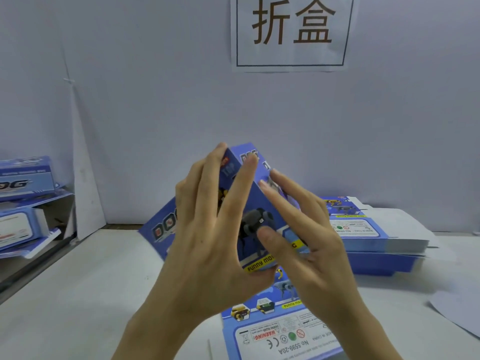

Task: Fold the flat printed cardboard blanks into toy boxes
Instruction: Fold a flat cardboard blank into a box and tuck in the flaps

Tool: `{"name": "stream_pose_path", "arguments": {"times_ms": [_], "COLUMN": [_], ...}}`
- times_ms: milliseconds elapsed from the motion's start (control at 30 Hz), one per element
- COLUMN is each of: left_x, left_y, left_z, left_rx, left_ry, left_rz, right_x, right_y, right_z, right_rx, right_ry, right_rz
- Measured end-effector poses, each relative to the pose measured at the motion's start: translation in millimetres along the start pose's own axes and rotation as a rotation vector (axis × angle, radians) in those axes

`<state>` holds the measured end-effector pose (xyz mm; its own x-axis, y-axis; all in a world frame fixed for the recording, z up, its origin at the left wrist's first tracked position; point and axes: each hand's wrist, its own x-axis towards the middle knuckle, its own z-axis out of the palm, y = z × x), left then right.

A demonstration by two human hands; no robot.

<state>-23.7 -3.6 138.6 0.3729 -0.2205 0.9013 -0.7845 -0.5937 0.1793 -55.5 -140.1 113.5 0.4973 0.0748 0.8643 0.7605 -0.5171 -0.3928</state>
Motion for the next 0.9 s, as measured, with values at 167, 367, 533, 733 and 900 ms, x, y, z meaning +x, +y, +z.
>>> {"name": "stream_pose_path", "arguments": {"times_ms": [167,367,533,733,900], "left_x": [-17.9,-18.0,-20.5,-15.5,-21.0], "left_y": [-15.7,-22.2,-23.8,-38.6,-49.2], "left_z": [5.0,2.4,18.0,14.9,16.2], "left_rx": [0.096,0.267,-0.172,-1.044,-0.797], "left_ry": [-0.043,-0.214,-0.104,-0.052,-0.173], "left_rz": [0.195,0.100,-0.634,-0.925,-0.656], "right_x": [0.6,5.3,1.9,-7.4,0.8], "right_y": [-0.3,14.8,24.4,31.9,46.9], "right_z": [-5.6,-12.5,-1.7,11.5,-12.3], "right_rx": [0.141,0.470,0.655,0.522,0.586], "right_ry": [-0.016,-0.034,0.380,0.115,0.186], "right_rz": [0.198,0.650,0.688,0.649,0.691]}}
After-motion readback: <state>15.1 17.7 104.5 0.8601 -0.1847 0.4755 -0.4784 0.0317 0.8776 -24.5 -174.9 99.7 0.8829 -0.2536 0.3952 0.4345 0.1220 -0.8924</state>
